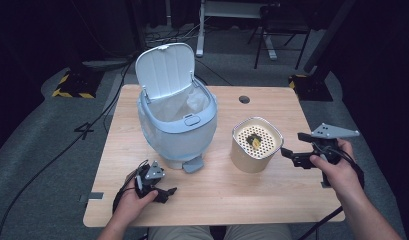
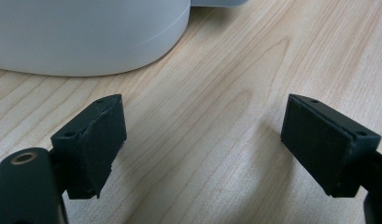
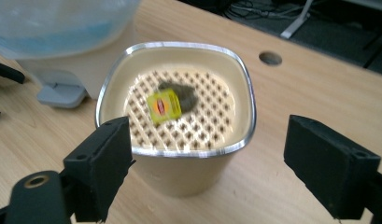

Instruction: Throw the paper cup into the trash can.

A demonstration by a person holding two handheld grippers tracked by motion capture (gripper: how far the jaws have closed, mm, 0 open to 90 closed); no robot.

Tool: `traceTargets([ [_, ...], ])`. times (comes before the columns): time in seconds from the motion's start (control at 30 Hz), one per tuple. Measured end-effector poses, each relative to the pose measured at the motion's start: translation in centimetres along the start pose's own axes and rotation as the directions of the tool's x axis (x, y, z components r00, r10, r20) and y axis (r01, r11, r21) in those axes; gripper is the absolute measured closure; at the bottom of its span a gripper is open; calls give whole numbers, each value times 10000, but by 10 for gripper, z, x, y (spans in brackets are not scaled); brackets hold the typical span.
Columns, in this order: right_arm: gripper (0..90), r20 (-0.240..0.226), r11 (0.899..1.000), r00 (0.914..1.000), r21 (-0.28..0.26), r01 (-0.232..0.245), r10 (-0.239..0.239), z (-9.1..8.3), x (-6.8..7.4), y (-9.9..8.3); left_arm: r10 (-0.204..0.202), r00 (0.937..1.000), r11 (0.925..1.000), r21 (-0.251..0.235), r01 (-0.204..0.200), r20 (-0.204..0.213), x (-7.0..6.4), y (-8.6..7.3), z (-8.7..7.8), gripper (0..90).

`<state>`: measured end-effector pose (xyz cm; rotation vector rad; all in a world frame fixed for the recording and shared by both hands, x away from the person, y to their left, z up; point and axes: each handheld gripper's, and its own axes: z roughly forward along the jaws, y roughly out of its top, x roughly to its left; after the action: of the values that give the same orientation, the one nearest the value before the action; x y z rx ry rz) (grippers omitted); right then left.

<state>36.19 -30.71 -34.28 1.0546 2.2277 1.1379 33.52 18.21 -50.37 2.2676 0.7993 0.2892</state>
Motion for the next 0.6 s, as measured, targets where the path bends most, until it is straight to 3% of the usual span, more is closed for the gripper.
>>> traceTargets([
  [0.2, 161, 64, 9966, 9966, 4, -820, 819, 0, -12, -40, 15, 10000, 10000, 4, -15, 3, 0, 0, 0, 148],
  [0.33, 162, -80, 9978, 9985, 378, -539, 542, 6, -18, -68, 17, 10000, 10000, 7, -17, 2, 0, 0, 0, 148],
  [0.53, 181, -205, 9966, 9981, 588, -570, 583, 18, -21, -103, 18, 10000, 10000, 16, -18, -25, 0, 0, 0, 147],
  [0.6, 173, -63, 9978, 9996, 607, -272, 276, 20, -20, -113, -25, 10000, 10000, 15, 25, -79, -1, 0, 0, 149],
])
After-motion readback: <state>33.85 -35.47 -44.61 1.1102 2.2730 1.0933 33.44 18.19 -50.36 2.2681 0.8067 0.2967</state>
